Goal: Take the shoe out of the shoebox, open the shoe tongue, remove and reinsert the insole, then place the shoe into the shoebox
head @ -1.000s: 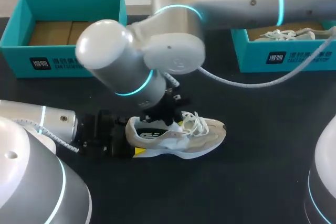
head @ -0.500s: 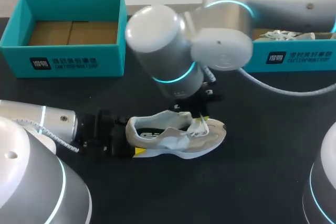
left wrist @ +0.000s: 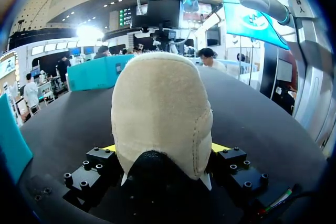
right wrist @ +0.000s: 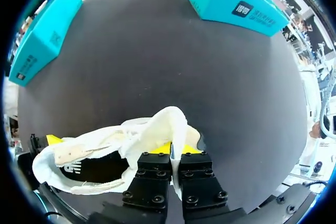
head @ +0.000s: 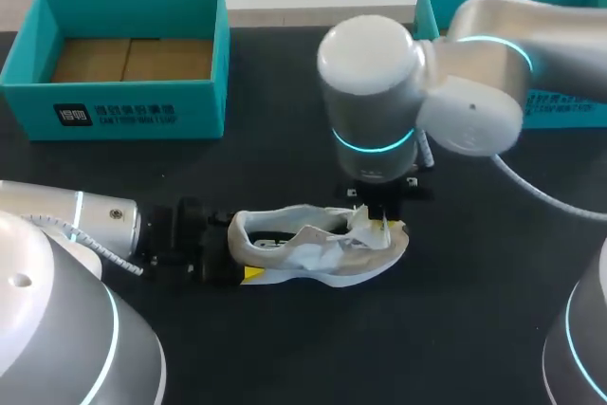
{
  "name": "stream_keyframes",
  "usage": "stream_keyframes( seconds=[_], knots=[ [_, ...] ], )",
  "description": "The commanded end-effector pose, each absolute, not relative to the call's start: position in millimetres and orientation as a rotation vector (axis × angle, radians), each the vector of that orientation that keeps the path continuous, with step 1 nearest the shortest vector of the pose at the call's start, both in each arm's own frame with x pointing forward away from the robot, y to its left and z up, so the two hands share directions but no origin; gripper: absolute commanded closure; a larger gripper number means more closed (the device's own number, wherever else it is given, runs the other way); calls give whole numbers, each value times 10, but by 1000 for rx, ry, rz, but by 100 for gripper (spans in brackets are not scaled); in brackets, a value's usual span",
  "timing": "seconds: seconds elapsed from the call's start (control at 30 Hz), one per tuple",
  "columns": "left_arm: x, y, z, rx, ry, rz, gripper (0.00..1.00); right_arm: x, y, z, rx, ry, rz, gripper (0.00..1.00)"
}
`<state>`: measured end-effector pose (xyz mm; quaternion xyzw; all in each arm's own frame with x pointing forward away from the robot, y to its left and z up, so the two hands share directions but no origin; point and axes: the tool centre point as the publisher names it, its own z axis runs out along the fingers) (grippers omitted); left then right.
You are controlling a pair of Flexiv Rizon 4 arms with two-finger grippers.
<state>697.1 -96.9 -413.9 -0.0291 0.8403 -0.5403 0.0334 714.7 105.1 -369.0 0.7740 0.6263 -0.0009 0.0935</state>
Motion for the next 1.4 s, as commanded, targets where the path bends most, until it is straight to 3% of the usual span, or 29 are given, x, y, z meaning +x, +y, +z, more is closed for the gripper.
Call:
stream_keyframes(
  seconds=[0.03, 0.17, 0.5, 0.73, 1.17, 1.4],
  knots=[
    [6954, -986, -4170, -91, 2586, -1658, 100, 7112, 1026, -3785, 2428, 1708, 46, 85],
    [6954, -986, -4170, -91, 2586, -1658, 100, 7093, 993, -3772, 2430, 1693, 24, 61],
    [6954, -986, -4170, -91, 2586, -1658, 100, 7094, 935, -3519, 2399, 1653, 10, 49],
    [6954, -986, -4170, -91, 2586, -1658, 100, 7187, 1050, -3262, 2317, 1702, 99, 0],
    [6954, -986, -4170, -91, 2586, -1658, 100, 7388, 1323, -2710, 2050, 1879, 265, 0],
    [6954, -986, -4170, -91, 2586, -1658, 100, 7469, 1689, -2465, 1672, 2246, 331, 0]
  ],
)
